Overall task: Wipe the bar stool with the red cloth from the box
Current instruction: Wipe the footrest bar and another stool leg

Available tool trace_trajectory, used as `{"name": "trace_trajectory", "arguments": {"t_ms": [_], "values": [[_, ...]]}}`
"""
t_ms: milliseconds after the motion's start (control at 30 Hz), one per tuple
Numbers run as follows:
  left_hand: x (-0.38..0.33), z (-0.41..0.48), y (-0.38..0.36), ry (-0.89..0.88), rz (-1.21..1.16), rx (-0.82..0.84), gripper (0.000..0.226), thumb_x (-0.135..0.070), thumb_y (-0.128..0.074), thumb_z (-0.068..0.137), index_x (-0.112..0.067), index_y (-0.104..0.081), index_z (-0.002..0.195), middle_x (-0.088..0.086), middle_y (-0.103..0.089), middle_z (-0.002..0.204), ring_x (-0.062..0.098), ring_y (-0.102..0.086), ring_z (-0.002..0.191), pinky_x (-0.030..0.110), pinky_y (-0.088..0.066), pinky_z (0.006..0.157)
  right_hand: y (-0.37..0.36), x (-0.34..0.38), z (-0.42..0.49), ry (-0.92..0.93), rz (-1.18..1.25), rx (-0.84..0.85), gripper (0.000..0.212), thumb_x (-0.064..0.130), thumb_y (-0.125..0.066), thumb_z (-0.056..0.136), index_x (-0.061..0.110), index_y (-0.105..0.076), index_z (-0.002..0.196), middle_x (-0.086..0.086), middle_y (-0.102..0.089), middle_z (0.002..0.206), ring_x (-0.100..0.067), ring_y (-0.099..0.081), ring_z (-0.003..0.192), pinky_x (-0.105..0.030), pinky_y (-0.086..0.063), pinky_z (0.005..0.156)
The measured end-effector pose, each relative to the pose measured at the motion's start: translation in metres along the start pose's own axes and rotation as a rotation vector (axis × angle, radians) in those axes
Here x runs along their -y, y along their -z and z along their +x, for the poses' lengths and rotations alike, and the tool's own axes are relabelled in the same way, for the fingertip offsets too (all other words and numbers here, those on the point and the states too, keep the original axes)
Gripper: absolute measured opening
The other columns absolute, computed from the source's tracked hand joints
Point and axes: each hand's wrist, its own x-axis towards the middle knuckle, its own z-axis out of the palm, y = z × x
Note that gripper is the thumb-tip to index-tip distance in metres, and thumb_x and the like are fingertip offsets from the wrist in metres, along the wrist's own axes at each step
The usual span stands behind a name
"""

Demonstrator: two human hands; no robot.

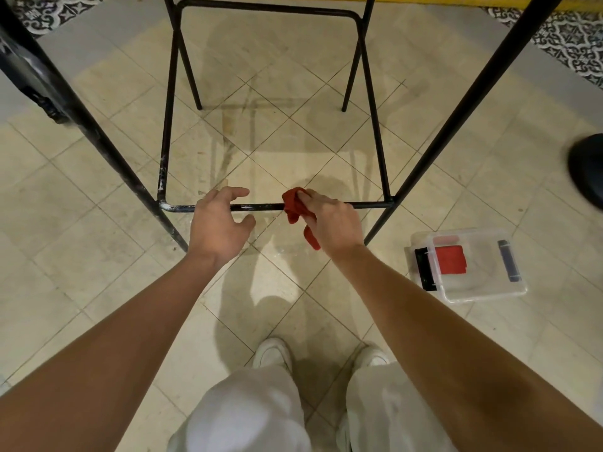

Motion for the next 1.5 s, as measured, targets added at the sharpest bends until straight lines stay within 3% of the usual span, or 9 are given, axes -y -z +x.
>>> {"name": "trace_trajectory", "arguments": {"t_ms": [133,367,667,833,1100,1233,1300,1400,1500], "values": [[0.003,0.002,0.000,0.001,0.016,-0.011,0.041,-0.014,-0.065,0.084,-0.020,-0.057,0.124,0.008,-0.054,0.127,0.025,-0.046,0.121,0.029,-0.037,0.097,-0.009,0.022,0.004,-0.076,0.049,-0.026,0.023,0.012,-0.064,0.087,0.007,-0.067,0.109,-0.006,-0.071,0.091,-0.024,-0.067,0.075,-0.038,-0.058,0.063],[0.007,0.001,-0.001,-0.019,0.038,-0.013,0.041,-0.015,-0.065,0.084,-0.021,-0.058,0.123,0.007,-0.055,0.123,0.024,-0.046,0.120,0.022,-0.032,0.092,-0.005,0.026,0.017,0.108,0.048,0.120,0.035,0.021,-0.054,0.094,0.016,-0.056,0.129,0.001,-0.066,0.117,-0.024,-0.066,0.089,-0.038,-0.055,0.076],[0.012,-0.011,-0.010,-0.125,0.086,-0.040,0.046,-0.016,-0.064,0.086,-0.014,-0.052,0.129,0.010,-0.055,0.124,0.027,-0.042,0.121,0.031,-0.036,0.096,0.005,0.045,0.009,-0.268,0.332,0.110,0.040,0.012,-0.058,0.089,0.014,-0.057,0.129,-0.002,-0.064,0.122,-0.022,-0.059,0.108,-0.032,-0.046,0.095],[-0.002,-0.020,-0.039,-0.127,-0.175,0.014,0.060,-0.026,-0.065,0.084,-0.013,-0.038,0.136,0.006,-0.049,0.127,0.017,-0.049,0.113,0.026,-0.044,0.085,0.020,0.050,0.012,-0.426,0.664,0.199,0.039,0.013,-0.058,0.090,0.017,-0.057,0.129,0.002,-0.064,0.124,-0.011,-0.058,0.110,-0.006,-0.035,0.088],[-0.015,-0.012,-0.038,-0.025,-0.546,-0.035,0.062,-0.017,-0.067,0.075,-0.022,-0.034,0.127,0.011,-0.045,0.123,0.011,-0.057,0.101,0.023,-0.053,0.082,0.035,0.050,0.020,-0.577,1.124,0.324,0.025,0.026,-0.055,0.094,0.014,-0.070,0.109,-0.007,-0.071,0.105,-0.019,-0.066,0.102,-0.038,-0.051,0.094],[-0.017,-0.008,-0.020,-0.095,-0.283,-0.117,0.053,-0.001,-0.063,0.077,-0.012,-0.043,0.125,0.003,-0.037,0.120,0.003,-0.049,0.091,0.011,-0.041,0.079,0.043,0.052,0.026,-0.596,1.005,0.268,0.054,0.044,-0.051,0.091,-0.008,-0.062,0.103,-0.026,-0.062,0.111,-0.038,-0.060,0.104,-0.049,-0.053,0.087],[-0.014,-0.006,-0.015,-0.145,-0.169,-0.183,0.049,0.002,-0.064,0.077,-0.009,-0.047,0.122,0.010,-0.037,0.125,0.019,-0.054,0.100,0.021,-0.044,0.083,0.045,0.048,0.027,-0.543,0.896,0.208,0.059,0.046,-0.048,0.088,-0.010,-0.057,0.105,-0.027,-0.060,0.111,-0.039,-0.058,0.103,-0.053,-0.048,0.091],[-0.006,-0.002,-0.022,-0.219,-0.010,-0.035,0.048,0.000,-0.064,0.079,-0.013,-0.049,0.123,0.015,-0.024,0.144,0.034,-0.048,0.121,0.036,-0.048,0.093,0.047,0.037,0.023,-0.468,0.719,0.152,0.042,0.034,-0.043,0.097,0.000,-0.067,0.107,-0.011,-0.070,0.094,-0.022,-0.059,0.084,-0.030,-0.045,0.082],[-0.001,-0.003,-0.042,-0.359,0.218,0.138,0.053,-0.008,-0.056,0.088,-0.018,-0.042,0.138,0.014,-0.025,0.152,0.033,-0.034,0.135,0.040,-0.037,0.106,0.039,0.028,0.017,-0.374,0.551,0.171,0.036,0.028,-0.043,0.098,0.013,-0.058,0.128,-0.006,-0.057,0.132,-0.021,-0.043,0.129,-0.026,-0.032,0.105]]}}
